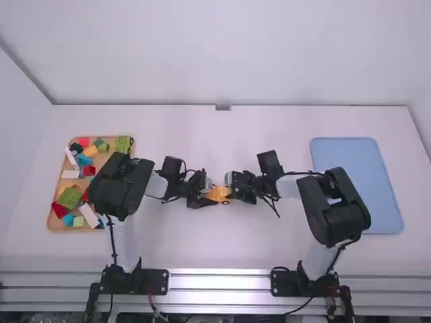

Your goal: Assemble lego blocks to make yellow taxi

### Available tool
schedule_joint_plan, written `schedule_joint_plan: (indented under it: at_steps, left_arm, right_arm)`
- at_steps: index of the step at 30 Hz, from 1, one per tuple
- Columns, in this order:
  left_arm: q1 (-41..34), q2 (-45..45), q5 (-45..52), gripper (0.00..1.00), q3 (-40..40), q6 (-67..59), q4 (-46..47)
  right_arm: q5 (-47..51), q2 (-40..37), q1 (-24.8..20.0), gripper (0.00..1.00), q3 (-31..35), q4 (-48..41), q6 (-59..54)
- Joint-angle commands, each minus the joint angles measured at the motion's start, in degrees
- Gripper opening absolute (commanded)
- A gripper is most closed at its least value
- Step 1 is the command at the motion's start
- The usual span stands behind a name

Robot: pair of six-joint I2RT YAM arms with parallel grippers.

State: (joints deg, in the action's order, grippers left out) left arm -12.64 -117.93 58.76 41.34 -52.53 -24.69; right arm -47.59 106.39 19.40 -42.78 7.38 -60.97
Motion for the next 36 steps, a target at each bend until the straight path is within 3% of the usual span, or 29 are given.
schedule_joint_plan:
  at_steps: [1, 4, 10, 12, 13, 20, 26, 36]
  left_arm:
    - [-0.11, -1.22, -0.76, 0.4, -0.17, 0.2, 0.98]
    - [-0.13, -1.22, -0.74, 0.39, -0.17, 0.17, 1.31]
    - [-0.13, -1.22, -0.76, 0.39, -0.15, 0.2, 1.73]
    - [-0.13, -1.22, -0.79, 0.39, -0.15, 0.15, 1.68]
    - [-0.13, -1.22, -0.79, 0.39, -0.13, 0.15, 1.7]
    - [-0.13, -1.22, -0.79, 0.38, -0.15, 0.15, 1.75]
    - [-0.11, -1.22, -1.01, 0.38, -0.15, 0.13, 1.73]
    - [-0.11, -1.22, -0.98, 0.38, -0.15, 0.17, 1.73]
  right_arm:
    - [-0.35, 0.13, 0.24, 0.17, -0.33, -0.15, 0.7]
    - [-0.46, 0.13, 0.24, 0.19, -0.31, 0.09, 0.68]
    - [-1.01, 0.13, 0.15, 0.39, -0.33, 1.33, 1.16]
    - [-3.08, 0.11, 0.15, 0.55, -0.33, 2.78, 2.25]
    - [-3.45, 0.11, 0.15, 0.56, -0.33, 3.08, 2.47]
    - [-8.15, 0.0, -1.16, 0.58, -0.33, 4.17, 2.43]
    - [-10.8, -0.42, -4.7, 0.68, -0.28, 1.68, 1.46]
    - [-0.76, 0.07, -0.48, 0.54, -0.26, 0.04, -1.18]
